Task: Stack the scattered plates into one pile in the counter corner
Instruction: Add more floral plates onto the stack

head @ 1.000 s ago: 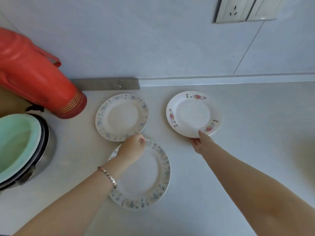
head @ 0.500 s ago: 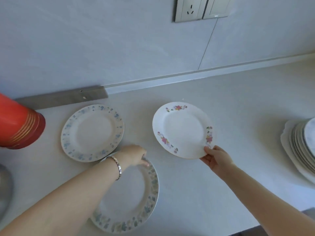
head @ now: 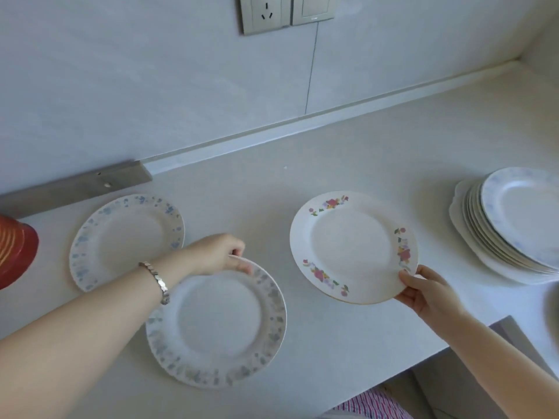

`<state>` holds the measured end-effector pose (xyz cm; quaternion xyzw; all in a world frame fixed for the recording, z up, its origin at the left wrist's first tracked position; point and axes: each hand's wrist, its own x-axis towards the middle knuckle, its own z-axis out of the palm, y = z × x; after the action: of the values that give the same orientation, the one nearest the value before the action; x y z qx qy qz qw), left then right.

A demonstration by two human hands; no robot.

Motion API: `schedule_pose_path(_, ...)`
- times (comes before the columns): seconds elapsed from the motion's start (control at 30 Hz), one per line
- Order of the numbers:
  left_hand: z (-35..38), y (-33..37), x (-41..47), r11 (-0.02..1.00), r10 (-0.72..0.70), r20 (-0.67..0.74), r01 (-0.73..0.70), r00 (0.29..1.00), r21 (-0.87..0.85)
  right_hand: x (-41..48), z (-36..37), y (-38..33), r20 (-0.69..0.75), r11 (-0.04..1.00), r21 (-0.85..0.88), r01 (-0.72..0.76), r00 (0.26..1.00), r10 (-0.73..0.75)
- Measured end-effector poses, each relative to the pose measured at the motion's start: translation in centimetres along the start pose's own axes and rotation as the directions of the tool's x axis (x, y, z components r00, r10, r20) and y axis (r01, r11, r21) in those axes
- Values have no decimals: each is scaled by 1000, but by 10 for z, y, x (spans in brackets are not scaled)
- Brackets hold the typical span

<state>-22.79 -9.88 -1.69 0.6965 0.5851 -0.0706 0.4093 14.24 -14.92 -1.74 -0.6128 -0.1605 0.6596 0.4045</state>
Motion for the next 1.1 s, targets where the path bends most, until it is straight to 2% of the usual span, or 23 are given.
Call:
schedule_pose_path(0.07, -10, 12, 0, 990, -14, -197, -14, 980, -141, -8, -19, -11, -18, 999, -10, 53, 998, -53)
schedule_pose_path(0.17, -14, 42, 4, 935, -118, -467, -61, 876, -350, -24, -50, -30, -67, 989, 1, 150, 986, -150)
schedule_pose_path(0.23, -10, 65, 9, 903, -220, -573, -57, 789, -425, -33, -74, -43, -114, 980, 11, 196, 974, -194)
schedule_pose_path(0.3, -1, 91, 17, 852, -335, -614, -49, 715, -521, -41, -100, -56, -165, 972, 41, 230, 961, -220)
schedule_pose_path(0.43, 21, 158, 34, 665, -564, -544, -48, 621, -745, -52, -156, -82, -259, 947, 98, 306, 926, -273)
schedule_pose_path(0.53, 33, 208, 46, 567, -624, -509, -105, 593, -817, -47, -203, -96, -309, 940, 136, 313, 915, -260)
schedule_pose_path(0.7, 47, 284, 70, 546, -647, -541, -168, 537, -821, -24, -277, -109, -380, 952, 155, 265, 905, -190)
schedule_pose_path(0.83, 63, 329, 91, 470, -724, -493, -178, 483, -865, 1, -322, -124, -372, 960, 157, 230, 915, -158)
schedule_pose_path(0.97, 74, 358, 109, 410, -793, -435, -154, 427, -899, 21, -343, -138, -326, 968, 139, 210, 932, -156)
schedule_pose_path(1.1, 79, 380, 116, 367, -825, -402, -164, 398, -916, 36, -345, -147, -328, 979, 24, 204, 927, -185)
